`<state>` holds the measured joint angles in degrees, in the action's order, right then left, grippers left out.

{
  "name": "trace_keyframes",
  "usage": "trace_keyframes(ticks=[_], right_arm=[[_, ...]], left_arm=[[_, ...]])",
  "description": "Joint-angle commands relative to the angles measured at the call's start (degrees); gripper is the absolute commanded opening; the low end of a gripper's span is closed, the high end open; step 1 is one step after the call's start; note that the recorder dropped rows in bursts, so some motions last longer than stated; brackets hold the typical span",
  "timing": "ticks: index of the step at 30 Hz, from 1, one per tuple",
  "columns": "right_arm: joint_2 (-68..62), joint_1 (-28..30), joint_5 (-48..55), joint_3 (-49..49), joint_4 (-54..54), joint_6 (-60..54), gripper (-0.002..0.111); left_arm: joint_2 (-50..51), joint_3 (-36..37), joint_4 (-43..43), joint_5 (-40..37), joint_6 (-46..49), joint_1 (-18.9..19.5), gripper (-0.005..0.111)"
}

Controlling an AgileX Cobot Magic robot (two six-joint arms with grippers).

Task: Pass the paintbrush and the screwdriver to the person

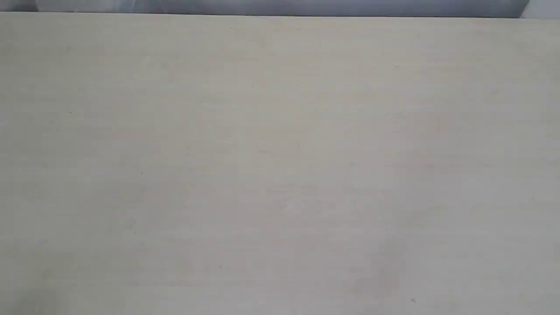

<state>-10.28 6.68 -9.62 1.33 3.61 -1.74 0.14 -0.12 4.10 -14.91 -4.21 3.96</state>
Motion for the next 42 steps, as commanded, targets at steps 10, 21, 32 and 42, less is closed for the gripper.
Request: trace_keyframes(ticks=[10, 21, 32, 42], right_arm=[[3.32, 0.85, 2.83, -1.33, 0.27, 1.35, 0.005], [3.32, -0.46, 4.63, -1.33, -0.17, 1.74, 0.005], [3.08, -0.95, 4.3, -1.33, -0.17, 1.74, 0.005], [3.08, -1.07, 4.3, -1.33, -0.17, 1.74, 0.005]], left_arm=[[-0.14, 0.12, -0.27, 0.59, -0.12, -0.32, 0.0], [-0.14, 0.12, -0.05, 0.62, -0.12, -0.32, 0.0], [-0.14, 0.12, -0.05, 0.62, -0.12, -0.32, 0.0], [-0.14, 0.12, -0.05, 0.62, -0.12, -0.32, 0.0]])
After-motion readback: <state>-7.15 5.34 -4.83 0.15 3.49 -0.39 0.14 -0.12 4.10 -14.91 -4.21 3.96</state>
